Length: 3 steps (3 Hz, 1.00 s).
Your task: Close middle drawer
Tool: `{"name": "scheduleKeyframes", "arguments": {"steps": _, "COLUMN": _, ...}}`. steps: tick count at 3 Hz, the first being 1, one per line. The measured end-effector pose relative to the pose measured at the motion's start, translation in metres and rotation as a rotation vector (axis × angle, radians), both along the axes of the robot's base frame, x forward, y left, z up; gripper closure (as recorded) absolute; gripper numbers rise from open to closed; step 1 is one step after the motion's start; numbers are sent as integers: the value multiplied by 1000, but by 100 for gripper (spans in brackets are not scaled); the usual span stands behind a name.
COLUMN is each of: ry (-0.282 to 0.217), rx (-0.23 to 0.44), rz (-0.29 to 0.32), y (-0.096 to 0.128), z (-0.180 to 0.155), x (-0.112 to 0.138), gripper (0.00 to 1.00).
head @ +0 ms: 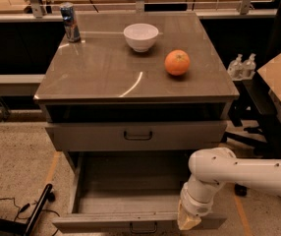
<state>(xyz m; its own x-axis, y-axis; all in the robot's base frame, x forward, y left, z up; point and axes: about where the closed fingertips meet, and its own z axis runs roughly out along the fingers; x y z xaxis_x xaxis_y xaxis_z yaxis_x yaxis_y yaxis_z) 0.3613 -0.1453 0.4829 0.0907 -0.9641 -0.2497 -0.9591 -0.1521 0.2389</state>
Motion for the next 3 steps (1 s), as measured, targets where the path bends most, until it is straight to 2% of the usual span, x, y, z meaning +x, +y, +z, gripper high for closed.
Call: {"name": "scheduleKeyframes", "arguments": {"steps": 3, "ry": 6, "rx": -9, "rz": 33, "y": 10, "z": -30, "x": 4, "gripper": 100}}
